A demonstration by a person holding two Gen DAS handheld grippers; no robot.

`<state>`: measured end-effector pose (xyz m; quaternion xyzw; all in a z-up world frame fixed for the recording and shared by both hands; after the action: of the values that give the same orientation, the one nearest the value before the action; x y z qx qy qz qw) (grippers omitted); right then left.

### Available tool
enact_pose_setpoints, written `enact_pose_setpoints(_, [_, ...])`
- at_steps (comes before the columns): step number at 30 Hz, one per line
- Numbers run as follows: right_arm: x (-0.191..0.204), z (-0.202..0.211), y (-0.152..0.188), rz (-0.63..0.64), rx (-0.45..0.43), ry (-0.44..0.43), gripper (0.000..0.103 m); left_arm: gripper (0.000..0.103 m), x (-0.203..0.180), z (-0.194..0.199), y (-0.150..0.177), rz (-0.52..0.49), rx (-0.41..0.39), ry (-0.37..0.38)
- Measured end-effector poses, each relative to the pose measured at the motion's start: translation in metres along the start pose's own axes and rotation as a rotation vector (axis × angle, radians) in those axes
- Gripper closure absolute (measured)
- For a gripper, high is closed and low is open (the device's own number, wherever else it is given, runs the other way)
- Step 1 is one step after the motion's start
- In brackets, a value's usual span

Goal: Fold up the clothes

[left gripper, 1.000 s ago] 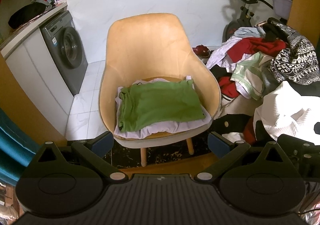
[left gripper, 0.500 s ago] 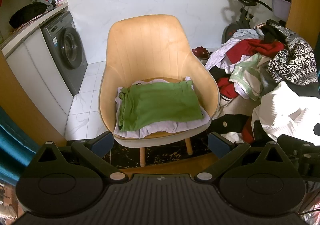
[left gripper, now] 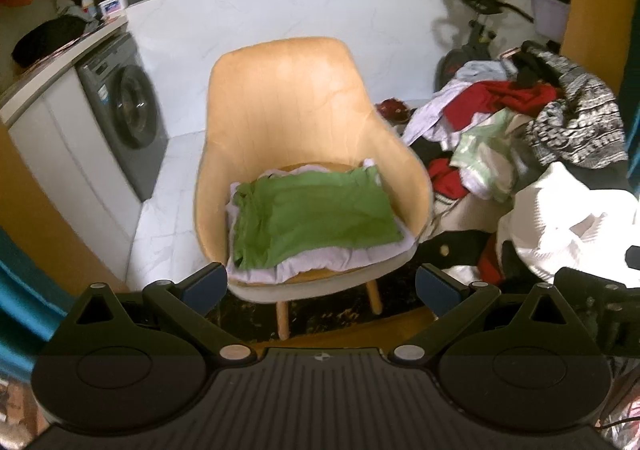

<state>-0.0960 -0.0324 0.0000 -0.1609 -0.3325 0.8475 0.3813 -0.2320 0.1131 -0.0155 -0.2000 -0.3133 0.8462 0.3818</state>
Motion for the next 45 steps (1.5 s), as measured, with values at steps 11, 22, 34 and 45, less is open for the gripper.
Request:
enact_pose_setpoints(11, [-0.006, -0.001, -0.002, -0.007, 0.007, 0.011, 0.001, 0.001, -0.013, -0.001, 0.000, -0.125, -0.011, 0.051])
enact_pose_setpoints(22, [-0.002, -0.008, 0.015, -0.002, 0.056, 0.050, 0.001, 0.001, -0.015, -0.018, 0.022, -0.111, 0.076, 0.071])
enact_pose_setpoints(34, [0.009, -0.014, 0.010, 0.013, 0.059, 0.046, 0.001, 0.001, 0.001, -0.023, 0.019, -0.058, 0.089, 0.063])
enact_pose_setpoints(45, [0.013, -0.018, 0.004, 0.018, 0.059, 0.039, 0.001, 0.001, 0.007, -0.026, 0.013, -0.044, 0.086, 0.050])
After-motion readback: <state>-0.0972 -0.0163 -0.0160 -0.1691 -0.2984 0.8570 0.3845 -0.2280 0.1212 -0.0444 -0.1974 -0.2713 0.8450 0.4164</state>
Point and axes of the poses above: each gripper's, at about its wrist camera, not at the fingertips, and z roughly against the way its jaws point, x to its left, y to its underside, the point moved 7 cm from there along -z, roughly the way its jaws point, and after that the axes turned 11 degrees about y, right-handed, at the moved point
